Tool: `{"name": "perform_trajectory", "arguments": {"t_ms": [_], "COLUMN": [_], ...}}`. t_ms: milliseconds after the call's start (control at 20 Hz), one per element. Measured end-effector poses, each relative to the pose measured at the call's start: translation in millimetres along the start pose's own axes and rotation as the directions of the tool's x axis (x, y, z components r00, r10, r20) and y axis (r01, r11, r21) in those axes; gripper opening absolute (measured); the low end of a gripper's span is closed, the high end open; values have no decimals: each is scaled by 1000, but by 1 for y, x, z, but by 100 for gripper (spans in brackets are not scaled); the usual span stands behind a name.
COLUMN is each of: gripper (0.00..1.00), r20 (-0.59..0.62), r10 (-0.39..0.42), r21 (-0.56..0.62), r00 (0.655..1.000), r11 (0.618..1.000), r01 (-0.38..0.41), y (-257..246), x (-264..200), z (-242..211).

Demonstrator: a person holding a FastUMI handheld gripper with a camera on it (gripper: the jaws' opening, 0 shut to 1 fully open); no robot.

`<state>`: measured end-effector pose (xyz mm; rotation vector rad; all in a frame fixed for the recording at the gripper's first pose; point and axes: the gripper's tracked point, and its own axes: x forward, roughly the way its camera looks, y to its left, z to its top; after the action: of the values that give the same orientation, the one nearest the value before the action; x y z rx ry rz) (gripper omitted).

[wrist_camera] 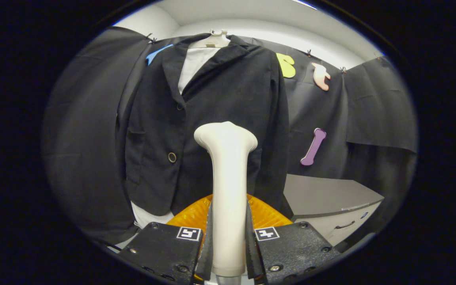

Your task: Iron the clothes twice with a garment steamer, once on the left side and once on the right side.

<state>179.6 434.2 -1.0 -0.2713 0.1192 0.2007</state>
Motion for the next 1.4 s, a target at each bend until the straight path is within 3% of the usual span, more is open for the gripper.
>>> {"name": "perform_trajectory", "arguments": {"t_ms": [500, 1200, 1400], "gripper": [36, 36, 36], "r20": [-118, -345, -372], "r10": [16, 31, 42], "r21": [-47, -60, -38], "r00": [993, 938, 927], "r11": [999, 997, 997], "r01": [-22, -55, -61], "y": [4, 24, 32], "x": [-14, -49, -61], "z": [-62, -160, -161]}}
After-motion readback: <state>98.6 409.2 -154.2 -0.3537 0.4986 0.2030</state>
